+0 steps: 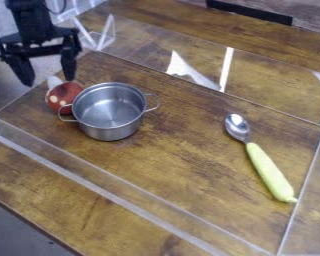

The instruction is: Put the mushroom in the silver pot

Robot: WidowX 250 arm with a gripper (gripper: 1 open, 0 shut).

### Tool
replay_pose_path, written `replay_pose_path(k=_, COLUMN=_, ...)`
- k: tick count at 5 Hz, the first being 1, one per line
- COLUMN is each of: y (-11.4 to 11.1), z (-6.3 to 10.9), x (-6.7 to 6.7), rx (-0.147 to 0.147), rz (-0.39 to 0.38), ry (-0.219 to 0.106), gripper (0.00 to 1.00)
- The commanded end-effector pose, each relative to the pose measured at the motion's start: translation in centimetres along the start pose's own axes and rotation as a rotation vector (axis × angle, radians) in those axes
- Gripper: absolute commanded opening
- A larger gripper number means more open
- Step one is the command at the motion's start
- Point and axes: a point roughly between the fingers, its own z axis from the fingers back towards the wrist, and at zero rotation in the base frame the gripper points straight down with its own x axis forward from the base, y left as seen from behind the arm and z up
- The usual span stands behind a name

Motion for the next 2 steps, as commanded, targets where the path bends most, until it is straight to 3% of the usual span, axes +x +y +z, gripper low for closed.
replay_pose_path(k=1, y=0.02, z=2.83, x=-0.55, rx=-0.022, rz=-0.011, ry=-0.068, gripper=1.0)
replay_pose_path(k=2, y=-0.47, z=2.65, x=-0.92, rx=-0.031, rz=-0.029, ry=-0.072, gripper=1.0)
